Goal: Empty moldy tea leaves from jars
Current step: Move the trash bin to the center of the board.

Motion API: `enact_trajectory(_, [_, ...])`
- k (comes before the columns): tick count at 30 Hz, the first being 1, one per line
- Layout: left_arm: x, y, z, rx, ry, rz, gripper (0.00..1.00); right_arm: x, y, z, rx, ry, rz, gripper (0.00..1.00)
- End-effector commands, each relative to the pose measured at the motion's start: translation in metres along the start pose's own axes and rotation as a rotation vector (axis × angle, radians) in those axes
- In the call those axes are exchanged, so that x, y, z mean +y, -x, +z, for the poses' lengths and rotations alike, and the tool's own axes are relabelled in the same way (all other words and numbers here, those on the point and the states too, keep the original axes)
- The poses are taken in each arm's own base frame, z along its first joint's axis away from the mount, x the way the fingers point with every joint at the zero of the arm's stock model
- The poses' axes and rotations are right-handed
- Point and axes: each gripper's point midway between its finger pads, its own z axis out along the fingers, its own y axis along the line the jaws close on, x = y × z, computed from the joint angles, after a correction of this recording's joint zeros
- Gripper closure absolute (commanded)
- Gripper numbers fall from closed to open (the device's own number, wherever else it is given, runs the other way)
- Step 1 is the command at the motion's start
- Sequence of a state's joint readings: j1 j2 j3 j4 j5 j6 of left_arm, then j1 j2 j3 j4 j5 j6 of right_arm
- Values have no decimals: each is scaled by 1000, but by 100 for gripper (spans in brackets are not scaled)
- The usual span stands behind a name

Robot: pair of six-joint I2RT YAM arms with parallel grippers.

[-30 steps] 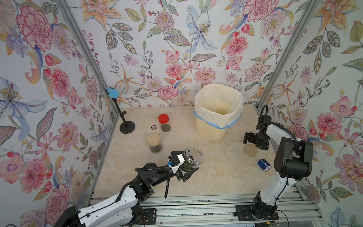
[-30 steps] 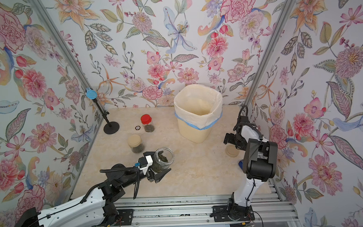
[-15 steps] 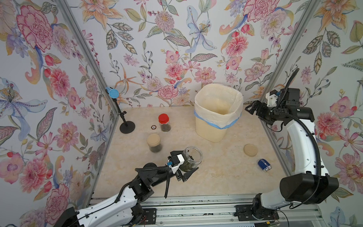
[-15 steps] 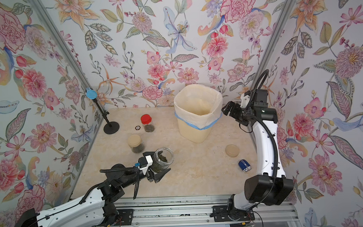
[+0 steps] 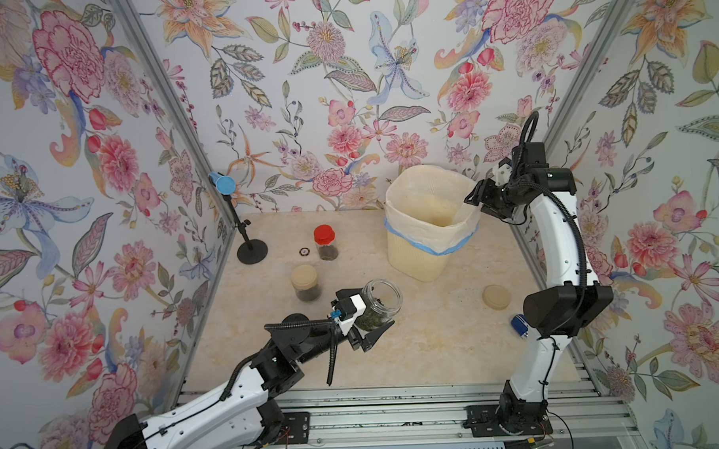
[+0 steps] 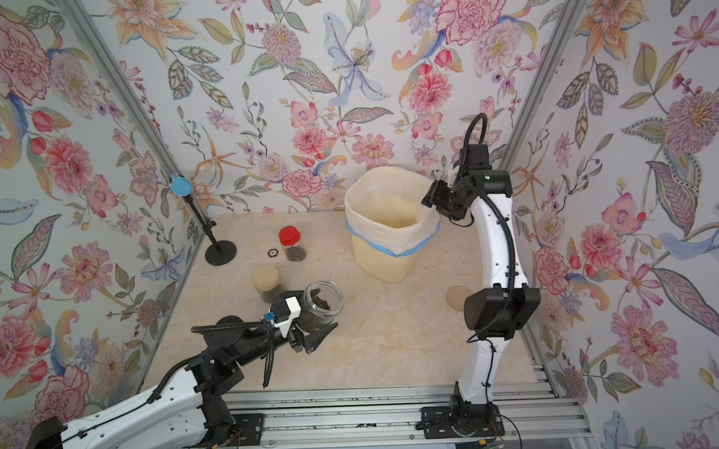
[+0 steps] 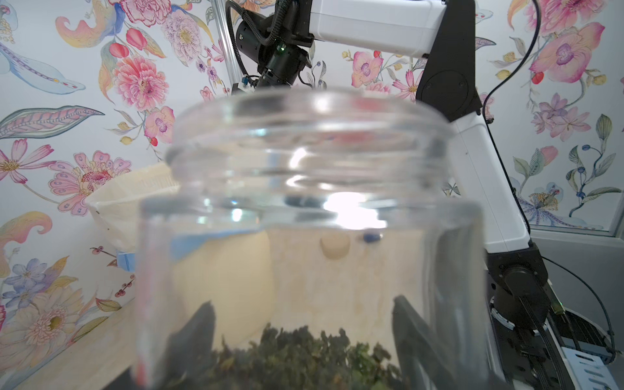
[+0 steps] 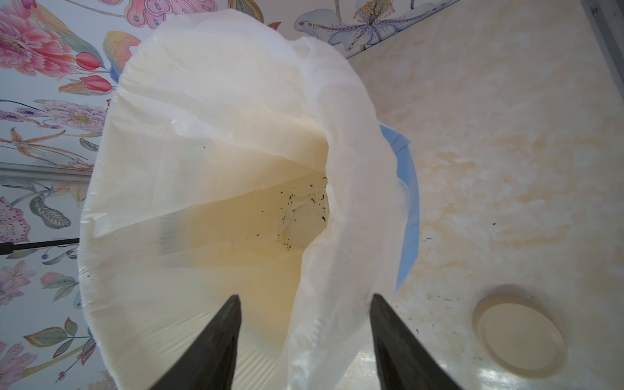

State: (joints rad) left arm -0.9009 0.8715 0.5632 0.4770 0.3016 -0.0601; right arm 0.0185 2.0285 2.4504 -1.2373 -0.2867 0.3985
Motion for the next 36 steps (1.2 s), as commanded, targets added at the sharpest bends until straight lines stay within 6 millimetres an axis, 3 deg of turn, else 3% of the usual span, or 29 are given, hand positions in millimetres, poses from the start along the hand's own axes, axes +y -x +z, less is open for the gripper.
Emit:
enact_trajectory(1, [33, 40, 8, -45, 91, 15, 30, -12, -17, -4, 68, -117, -30, 43])
enact_trajectory(7, [92, 55, 17, -54, 184, 7, 30, -16, -23, 6, 78, -189, -96, 48])
enact_trajectory(10, [112, 63, 24, -58, 206, 23, 30, -15, -23, 8, 74, -204, -119, 54])
enact_trajectory(18, [143, 80, 32, -48, 235, 79, 29, -14, -23, 9, 73, -209, -134, 75])
enact_trajectory(20, [146, 84, 32, -55, 233, 83, 29, -14, -22, 10, 72, -208, -134, 84])
enact_trajectory(29, [143, 95, 26, -73, 236, 104, 29, -4, -23, 0, 67, -160, -132, 89])
enact_trajectory(36, [136, 106, 19, -85, 218, 105, 29, 17, -43, -20, 91, -103, -151, 90])
